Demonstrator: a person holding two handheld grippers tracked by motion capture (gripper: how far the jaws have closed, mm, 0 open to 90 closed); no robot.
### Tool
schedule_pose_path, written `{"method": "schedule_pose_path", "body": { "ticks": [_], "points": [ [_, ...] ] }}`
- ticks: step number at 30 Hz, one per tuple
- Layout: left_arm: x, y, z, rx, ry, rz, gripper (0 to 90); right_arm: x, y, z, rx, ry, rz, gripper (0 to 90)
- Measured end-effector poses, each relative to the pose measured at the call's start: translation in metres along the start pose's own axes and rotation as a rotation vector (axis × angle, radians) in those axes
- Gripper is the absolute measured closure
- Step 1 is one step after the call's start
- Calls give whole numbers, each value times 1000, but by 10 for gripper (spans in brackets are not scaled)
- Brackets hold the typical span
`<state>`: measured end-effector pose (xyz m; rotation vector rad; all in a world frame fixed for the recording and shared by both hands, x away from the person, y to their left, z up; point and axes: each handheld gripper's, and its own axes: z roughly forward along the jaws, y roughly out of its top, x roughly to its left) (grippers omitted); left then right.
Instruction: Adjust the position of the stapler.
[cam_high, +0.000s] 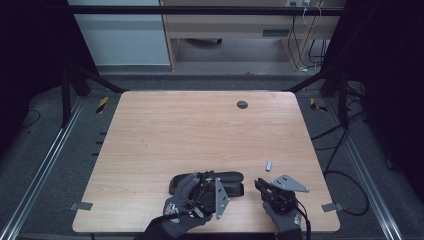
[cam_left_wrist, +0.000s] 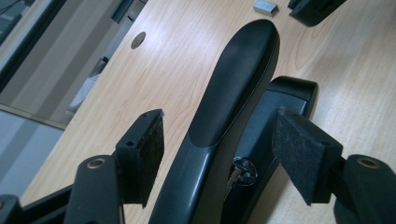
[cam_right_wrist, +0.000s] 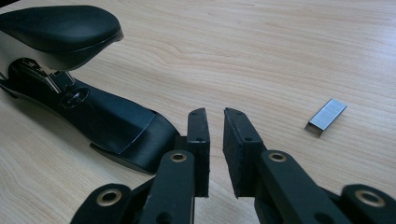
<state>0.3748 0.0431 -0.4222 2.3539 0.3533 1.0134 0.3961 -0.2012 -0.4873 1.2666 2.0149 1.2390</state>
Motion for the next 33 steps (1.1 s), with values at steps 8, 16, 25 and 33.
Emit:
{"method": "schedule_pose_path", "body": {
  "ticks": [8, 16, 25, 33],
  "points": [
    [-4, 2, 12, 18, 9, 29, 343, 0, -1, 0, 5, 3, 8, 815],
    [-11, 4, 24, 30, 41, 62, 376, -1, -2, 1, 9, -2, 20, 822],
    [-15, 7, 31, 59, 79, 109, 435, -3, -3, 1, 4, 3, 23, 875],
    [-21, 10, 37, 65, 115, 144, 465, -2, -3, 1, 10, 12, 28, 900]
  ]
}}
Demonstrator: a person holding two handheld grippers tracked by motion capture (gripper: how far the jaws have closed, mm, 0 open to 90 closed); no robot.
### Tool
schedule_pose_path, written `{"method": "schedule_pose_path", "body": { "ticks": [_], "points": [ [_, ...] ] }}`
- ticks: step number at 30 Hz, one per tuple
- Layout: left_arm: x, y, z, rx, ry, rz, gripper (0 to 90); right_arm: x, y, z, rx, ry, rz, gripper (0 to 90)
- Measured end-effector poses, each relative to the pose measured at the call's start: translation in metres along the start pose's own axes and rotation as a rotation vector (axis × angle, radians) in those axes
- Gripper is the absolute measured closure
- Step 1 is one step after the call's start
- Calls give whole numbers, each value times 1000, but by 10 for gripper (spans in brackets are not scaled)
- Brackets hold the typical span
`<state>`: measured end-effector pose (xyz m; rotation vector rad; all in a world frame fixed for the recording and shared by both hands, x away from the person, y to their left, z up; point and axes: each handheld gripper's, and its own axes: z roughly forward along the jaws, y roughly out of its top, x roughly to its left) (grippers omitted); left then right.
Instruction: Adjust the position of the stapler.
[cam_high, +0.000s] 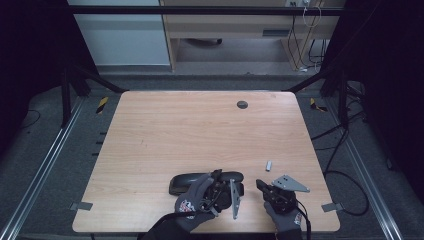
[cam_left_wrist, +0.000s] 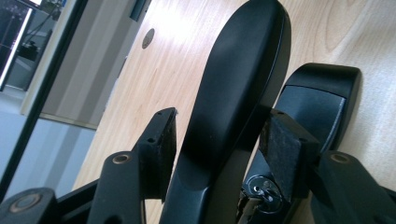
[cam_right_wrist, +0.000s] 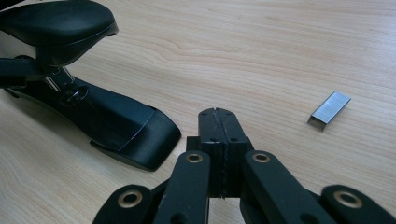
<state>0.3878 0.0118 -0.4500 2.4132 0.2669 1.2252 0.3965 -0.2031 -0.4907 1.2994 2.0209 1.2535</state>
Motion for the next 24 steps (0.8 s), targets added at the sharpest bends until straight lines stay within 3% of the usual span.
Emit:
{"method": "schedule_pose_path", "body": {
  "ticks": [9, 16, 24],
  "points": [
    [-3, 4, 2, 9, 11, 31, 498, 6, -1, 8, 4, 50, 5, 900],
    [-4, 6, 3, 19, 22, 48, 508, 16, -1, 19, 21, 90, -19, 900],
    [-7, 5, 3, 15, 42, 60, 519, 26, -1, 27, 45, 113, -27, 900]
  ]
}}
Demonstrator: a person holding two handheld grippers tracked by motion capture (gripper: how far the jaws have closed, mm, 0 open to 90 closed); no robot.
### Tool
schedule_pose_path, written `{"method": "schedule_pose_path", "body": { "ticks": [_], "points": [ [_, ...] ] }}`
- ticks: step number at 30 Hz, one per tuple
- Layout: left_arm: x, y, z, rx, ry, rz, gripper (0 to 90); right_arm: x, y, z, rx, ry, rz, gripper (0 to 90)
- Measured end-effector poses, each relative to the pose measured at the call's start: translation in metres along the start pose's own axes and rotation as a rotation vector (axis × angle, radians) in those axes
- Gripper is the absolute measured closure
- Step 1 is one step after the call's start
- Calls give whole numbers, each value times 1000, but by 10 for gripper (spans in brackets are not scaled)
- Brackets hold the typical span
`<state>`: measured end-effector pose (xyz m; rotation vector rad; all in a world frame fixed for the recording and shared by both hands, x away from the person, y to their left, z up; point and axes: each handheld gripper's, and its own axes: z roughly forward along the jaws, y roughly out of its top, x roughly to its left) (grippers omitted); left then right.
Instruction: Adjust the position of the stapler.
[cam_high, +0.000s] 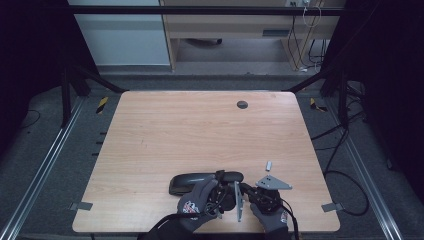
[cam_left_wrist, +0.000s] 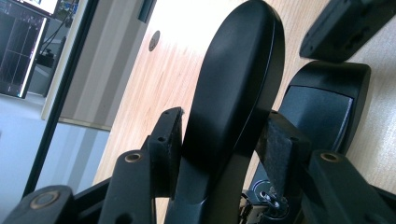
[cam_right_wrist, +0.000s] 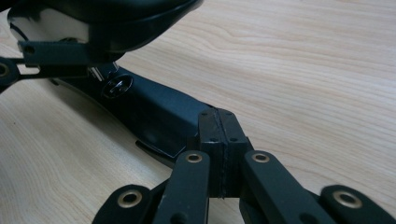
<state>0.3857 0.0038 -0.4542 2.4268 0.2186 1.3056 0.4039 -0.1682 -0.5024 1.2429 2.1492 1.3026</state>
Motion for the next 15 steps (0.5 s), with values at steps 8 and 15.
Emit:
{"method": "schedule_pose_path", "body": {
  "ticks": [8, 15],
  "points": [
    [1, -1, 0, -2, -5, -13, 520, 5, -2, 8, 20, 20, -9, 900],
    [3, -2, -1, -16, -9, -34, 519, 4, -3, 8, 17, 31, 19, 900]
  ]
}}
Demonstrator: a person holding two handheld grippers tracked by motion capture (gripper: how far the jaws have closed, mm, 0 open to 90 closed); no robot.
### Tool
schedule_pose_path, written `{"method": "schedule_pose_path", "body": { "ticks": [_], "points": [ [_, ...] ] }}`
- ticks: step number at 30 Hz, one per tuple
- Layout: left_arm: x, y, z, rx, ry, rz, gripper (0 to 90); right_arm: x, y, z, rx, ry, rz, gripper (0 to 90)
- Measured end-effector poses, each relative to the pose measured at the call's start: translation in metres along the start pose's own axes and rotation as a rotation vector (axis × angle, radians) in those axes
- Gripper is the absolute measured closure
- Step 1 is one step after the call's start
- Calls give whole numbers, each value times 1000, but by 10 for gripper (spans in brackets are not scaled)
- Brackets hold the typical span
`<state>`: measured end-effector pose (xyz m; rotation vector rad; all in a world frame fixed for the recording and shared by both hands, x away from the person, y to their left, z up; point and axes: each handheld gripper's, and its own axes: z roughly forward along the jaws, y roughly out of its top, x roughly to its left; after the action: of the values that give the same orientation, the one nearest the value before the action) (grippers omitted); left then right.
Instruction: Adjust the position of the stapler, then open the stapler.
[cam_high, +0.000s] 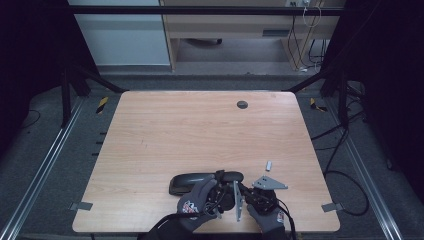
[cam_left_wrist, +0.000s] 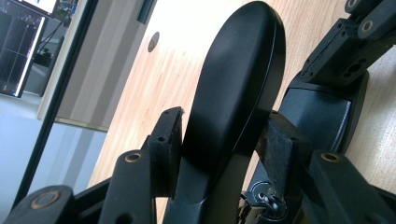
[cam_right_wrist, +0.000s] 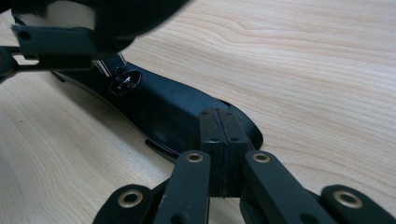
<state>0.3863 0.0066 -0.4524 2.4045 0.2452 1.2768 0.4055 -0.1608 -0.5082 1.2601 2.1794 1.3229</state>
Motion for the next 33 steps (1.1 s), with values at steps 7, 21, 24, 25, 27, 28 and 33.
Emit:
{"method": "schedule_pose_path", "body": {
  "ticks": [7, 21, 24, 25, 27, 28, 33],
  "points": [
    [2, -2, -2, -15, 1, -21, 518, 0, 0, 1, -6, -4, 0, 900],
    [17, -7, -10, -65, -18, -97, 518, 3, 2, 3, -2, 9, -1, 900],
    [20, -9, -12, -72, -23, -116, 518, 3, 2, 4, -3, 9, -11, 900],
    [21, -9, -13, -77, -23, -122, 518, 4, 2, 4, -3, 8, -10, 900],
    [24, -10, -14, -89, -26, -144, 518, 4, 2, 4, -6, 6, -10, 900],
    [27, -11, -15, -94, -26, -154, 518, 4, 2, 4, -8, 5, -13, 900],
    [34, -15, -20, -114, -30, -197, 518, 3, 2, 4, -7, 9, 0, 900]
  ]
}}
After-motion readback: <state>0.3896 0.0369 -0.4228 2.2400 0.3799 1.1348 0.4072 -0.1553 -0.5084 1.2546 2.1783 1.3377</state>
